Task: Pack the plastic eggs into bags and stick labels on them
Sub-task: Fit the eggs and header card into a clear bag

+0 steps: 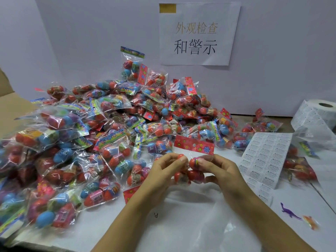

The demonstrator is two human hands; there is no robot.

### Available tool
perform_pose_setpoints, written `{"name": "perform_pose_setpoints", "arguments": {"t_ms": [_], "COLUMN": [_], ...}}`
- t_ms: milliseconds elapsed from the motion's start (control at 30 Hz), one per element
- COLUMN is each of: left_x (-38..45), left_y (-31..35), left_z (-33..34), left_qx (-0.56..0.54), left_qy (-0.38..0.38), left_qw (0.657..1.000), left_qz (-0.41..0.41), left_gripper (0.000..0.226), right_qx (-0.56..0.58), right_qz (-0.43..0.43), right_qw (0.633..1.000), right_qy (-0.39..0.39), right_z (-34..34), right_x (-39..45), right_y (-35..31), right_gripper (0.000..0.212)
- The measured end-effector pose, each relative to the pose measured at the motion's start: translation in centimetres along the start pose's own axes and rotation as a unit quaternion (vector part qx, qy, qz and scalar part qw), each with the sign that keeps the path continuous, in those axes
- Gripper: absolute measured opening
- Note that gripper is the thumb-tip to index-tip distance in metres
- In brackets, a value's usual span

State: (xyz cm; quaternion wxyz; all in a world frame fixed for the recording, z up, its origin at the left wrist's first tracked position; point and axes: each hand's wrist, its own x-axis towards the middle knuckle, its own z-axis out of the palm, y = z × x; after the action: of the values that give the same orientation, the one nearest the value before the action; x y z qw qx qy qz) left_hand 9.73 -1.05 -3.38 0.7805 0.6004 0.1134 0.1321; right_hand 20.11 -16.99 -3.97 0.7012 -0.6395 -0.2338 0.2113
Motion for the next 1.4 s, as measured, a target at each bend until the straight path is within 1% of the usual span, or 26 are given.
{"name": "perform_pose_setpoints", "arguments": {"t_ms": [67,100,233,367,433,500,533,633,667,733,800,867,933,967,1033,1067,1100,1133,1167,1200,1267,1300,1333,1367,1400], "left_x": [0.0,0.0,0.1,0.2,0.3,0.2,0.3,0.3,0.4,0.6,0.6,0.8,0.7,0.6,0.4,0.1,-0.3,-0.8,-1.3,-1.6,-1.9,-1.9,-1.9,-1.8,-1.6], "left_y": [0.1,0.1,0.2,0.2,-0.1,-0.4,-0.5,-0.9,-1.1,-1.5,-1.8,-2.2,-2.5,-2.5,-2.5,-2.6,-2.9,-3.2,-3.5,-3.7,-4.1,-4.2,-4.1,-4.1,-4.0], "left_z": [0.1,0.0,0.0,0.0,0.1,0.1,0.0,-0.3,-0.4,-0.5,-0.3,-0.2,0.0,0.2,0.8,1.3,1.9,2.6,3.2,3.6,4.0,4.1,4.0,3.8,3.6], "left_qx": [0.023,0.028,0.022,-0.006,0.002,0.008,0.013,0.041,0.064,0.135,0.219,0.29,0.357,0.392,0.443,0.452,0.457,0.472,0.507,0.557,0.655,0.683,0.693,0.687,0.666], "left_qy": [0.002,0.001,0.007,0.023,0.016,0.005,0.007,0.031,0.036,0.057,0.082,0.122,0.155,0.168,0.171,0.147,0.109,0.062,0.023,-0.006,-0.038,-0.054,-0.071,-0.084,-0.092], "left_qw": [1.0,1.0,1.0,1.0,1.0,1.0,1.0,0.998,0.996,0.986,0.962,0.931,0.892,0.866,0.805,0.785,0.772,0.76,0.742,0.714,0.66,0.647,0.65,0.667,0.693], "left_qz": [0.003,0.005,0.008,0.001,0.003,0.009,0.013,0.027,0.042,0.084,0.139,0.187,0.229,0.261,0.356,0.398,0.428,0.442,0.439,0.423,0.366,0.334,0.302,0.277,0.259], "left_gripper": [0.01,0.012,0.022,0.025,0.019,0.004,0.012,0.048,0.058,0.07,0.08,0.088,0.086,0.079,0.049,0.035,0.028,0.029,0.038,0.049,0.068,0.073,0.075,0.072,0.067], "right_qx": [0.006,0.009,-0.001,-0.009,-0.006,0.0,0.007,0.049,0.056,0.065,0.072,0.095,0.121,0.127,0.124,0.121,0.122,0.128,0.135,0.142,0.145,0.142,0.14,0.137,0.138], "right_qz": [0.005,0.005,-0.01,-0.016,-0.012,-0.008,-0.005,0.008,0.015,0.03,0.033,0.026,0.028,0.029,0.027,0.023,0.018,0.012,0.007,0.004,0.005,0.007,0.008,0.008,0.007], "right_qw": [1.0,1.0,1.0,1.0,1.0,1.0,0.999,0.998,0.998,0.997,0.995,0.992,0.986,0.984,0.981,0.98,0.978,0.977,0.975,0.974,0.972,0.971,0.971,0.971,0.97], "right_qy": [0.0,0.0,0.006,0.007,0.011,0.025,0.032,0.035,0.034,0.041,0.056,0.08,0.107,0.122,0.148,0.158,0.166,0.171,0.174,0.175,0.185,0.191,0.195,0.197,0.198], "right_z": [0.1,0.1,0.3,0.3,0.2,0.1,0.1,0.0,0.0,0.0,0.1,0.0,-0.1,-0.2,-0.3,-0.4,-0.4,-0.4,-0.5,-0.6,-1.0,-1.3,-1.4,-1.5,-1.5], "right_x": [0.0,-0.1,-0.1,-0.1,0.0,0.1,0.1,0.2,0.2,0.3,0.4,0.4,0.6,0.7,0.8,0.8,0.9,0.9,1.0,1.1,1.3,1.4,1.5,1.5,1.5], "right_y": [-0.1,-0.1,-0.2,-0.3,-0.1,0.0,0.0,0.0,0.0,0.0,-0.1,-0.4,-0.5,-0.5,-0.6,-0.7,-0.7,-0.8,-0.8,-0.8,-0.8,-0.8,-0.9,-1.0,-1.1], "right_gripper": [0.024,0.021,0.031,0.026,0.017,0.011,0.013,0.028,0.032,0.04,0.044,0.046,0.041,0.035,0.023,0.018,0.012,0.009,0.009,0.01,0.013,0.018,0.023,0.025,0.025]}}
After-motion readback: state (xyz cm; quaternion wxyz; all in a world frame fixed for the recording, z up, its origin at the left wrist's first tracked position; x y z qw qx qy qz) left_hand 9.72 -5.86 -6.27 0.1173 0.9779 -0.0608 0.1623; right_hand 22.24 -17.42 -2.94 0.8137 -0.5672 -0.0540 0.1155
